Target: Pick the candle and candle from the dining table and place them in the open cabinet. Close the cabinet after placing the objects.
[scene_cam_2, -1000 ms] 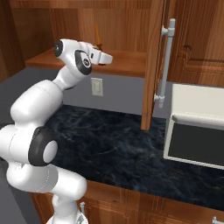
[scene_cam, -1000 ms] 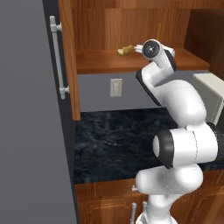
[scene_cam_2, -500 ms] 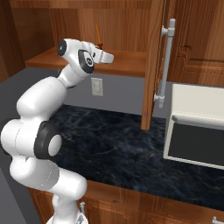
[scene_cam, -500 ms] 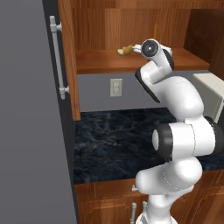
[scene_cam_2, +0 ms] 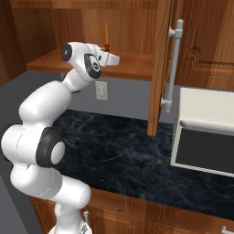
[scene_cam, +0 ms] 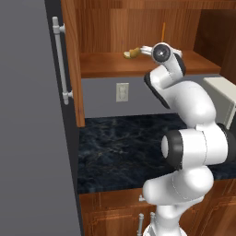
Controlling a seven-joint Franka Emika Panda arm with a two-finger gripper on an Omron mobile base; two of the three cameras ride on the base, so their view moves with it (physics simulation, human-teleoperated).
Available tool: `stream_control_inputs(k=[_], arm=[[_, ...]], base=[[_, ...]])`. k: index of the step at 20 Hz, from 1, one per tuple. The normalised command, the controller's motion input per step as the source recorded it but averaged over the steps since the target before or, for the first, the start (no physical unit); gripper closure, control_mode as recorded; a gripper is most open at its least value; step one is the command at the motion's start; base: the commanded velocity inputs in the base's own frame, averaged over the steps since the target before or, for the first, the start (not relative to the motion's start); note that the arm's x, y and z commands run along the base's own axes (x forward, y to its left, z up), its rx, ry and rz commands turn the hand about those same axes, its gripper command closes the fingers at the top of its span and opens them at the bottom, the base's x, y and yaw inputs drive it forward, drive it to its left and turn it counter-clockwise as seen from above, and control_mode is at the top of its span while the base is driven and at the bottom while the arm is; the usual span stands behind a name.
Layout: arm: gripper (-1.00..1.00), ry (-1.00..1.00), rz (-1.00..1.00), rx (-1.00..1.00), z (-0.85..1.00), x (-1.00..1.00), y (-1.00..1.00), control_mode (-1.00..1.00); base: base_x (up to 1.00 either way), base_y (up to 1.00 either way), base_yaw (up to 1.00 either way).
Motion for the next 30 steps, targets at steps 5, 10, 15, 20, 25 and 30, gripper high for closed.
stream_control_inputs(k=[5, 10, 15, 20, 25, 30], arm=[[-1.0, -0.03, 0.02, 0.0, -0.02, 0.0, 0.0, -1.0], [-1.0, -0.01, 0.01, 0.0, 0.0, 0.0, 0.11, -1.0], [-1.0, 0.0, 0.0, 0.0, 0.0, -0.02, 0.24, -1.0], [-1.0, -0.01, 0.0, 0.0, 0.0, -0.13, 0.2, -1.0], [-1.0, -0.04, 0.0, -0.01, 0.04, -0.38, 0.1, -1.0], [-1.0, -0.05, -0.06, -0.03, 0.12, -0.48, 0.05, -1.0]], base=[[0.0, 0.0, 0.0], [0.0, 0.0, 0.0], [0.0, 0.0, 0.0], [0.0, 0.0, 0.0], [0.0, 0.0, 0.0], [0.0, 0.0, 0.0]])
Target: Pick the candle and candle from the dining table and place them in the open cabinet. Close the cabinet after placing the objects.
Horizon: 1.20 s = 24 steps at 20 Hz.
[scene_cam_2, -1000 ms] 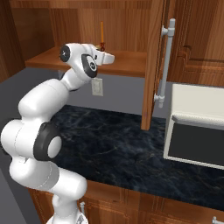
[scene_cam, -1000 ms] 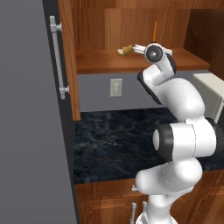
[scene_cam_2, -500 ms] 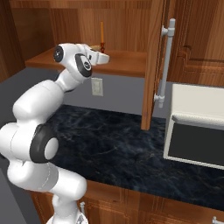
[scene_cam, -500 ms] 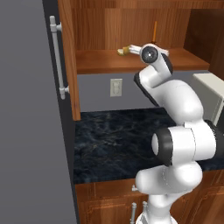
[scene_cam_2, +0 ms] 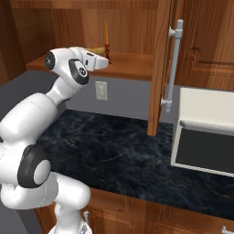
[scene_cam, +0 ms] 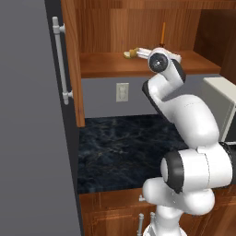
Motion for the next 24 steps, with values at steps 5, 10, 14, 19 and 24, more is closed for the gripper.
stream_control_inputs(k=[5, 10, 14, 19, 24], arm=[[-1.0, -0.02, -0.1, -0.06, 0.21, -0.44, 0.08, -1.0], [-1.0, 0.01, -0.11, -0.01, 0.08, -0.5, 0.22, -1.0], [-1.0, 0.06, -0.13, 0.0, 0.0, -0.6, 0.16, -1.0], [-1.0, 0.0, -0.11, 0.0, 0.0, -0.67, 0.0, -1.0], [-1.0, 0.0, -0.05, 0.0, 0.0, -0.63, 0.0, -1.0]], base=[[0.0, 0.0, 0.0], [0.0, 0.0, 0.0], [0.0, 0.0, 0.0], [0.0, 0.0, 0.0], [0.0, 0.0, 0.0]])
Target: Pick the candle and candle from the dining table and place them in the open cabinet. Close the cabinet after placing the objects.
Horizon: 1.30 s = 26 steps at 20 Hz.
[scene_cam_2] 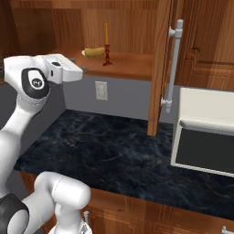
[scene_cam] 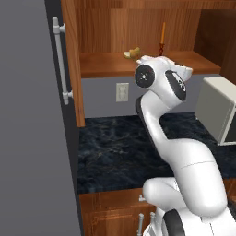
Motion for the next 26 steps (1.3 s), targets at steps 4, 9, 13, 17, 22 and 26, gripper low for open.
stream_control_inputs(k=[4, 9, 13, 17, 22, 26], arm=[[-1.0, 0.0, 0.0, 0.0, 0.0, -0.63, 0.0, -1.0], [-1.0, 0.0, 0.0, 0.0, 0.0, -0.64, 0.0, -1.0], [-1.0, 0.0, 0.0, 0.0, 0.0, -0.71, 0.0, -1.0], [-1.0, 0.0, 0.0, 0.0, 0.0, -0.74, -0.01, -1.0], [-1.0, 0.0, 0.0, 0.0, 0.0, -0.11, 0.0, -1.0], [-1.0, -0.01, 0.0, 0.0, 0.0, -0.02, 0.0, -1.0]], base=[[0.0, 0.0, 0.0], [0.0, 0.0, 0.0], [0.0, 0.0, 0.0], [0.0, 0.0, 0.0], [0.0, 0.0, 0.0], [0.0, 0.0, 0.0]])
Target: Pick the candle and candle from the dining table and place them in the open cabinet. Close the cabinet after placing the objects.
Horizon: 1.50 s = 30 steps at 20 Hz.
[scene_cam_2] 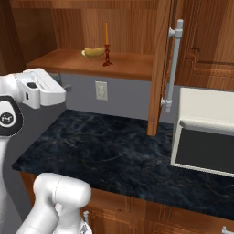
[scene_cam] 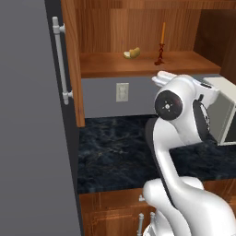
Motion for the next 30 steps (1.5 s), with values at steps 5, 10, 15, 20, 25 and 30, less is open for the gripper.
stream_control_inputs(k=[5, 10, 15, 20, 25, 30], arm=[[-1.0, -0.14, -0.07, 0.0, 0.0, -0.4, 0.0, 1.0], [-1.0, 0.0, 0.0, 0.0, 0.0, 0.0, 0.0, 1.0], [-1.0, 0.0, 0.0, 0.0, 0.0, 0.0, 0.0, 1.0], [-1.0, 0.0, 0.0, 0.0, 0.0, 0.0, 0.0, 1.0], [-1.0, 0.0, 0.0, 0.0, 0.0, 0.0, 0.0, 1.0], [-1.0, 0.0, 0.0, 0.0, 0.0, 0.0, 0.0, 1.0]], base=[[-0.13, 0.02, -0.04], [-0.76, 0.04, -0.29], [-0.77, 0.02, -0.34], [-0.75, 0.04, -0.43], [-0.86, 0.0, -0.48], [-0.82, 0.0, -0.5]])
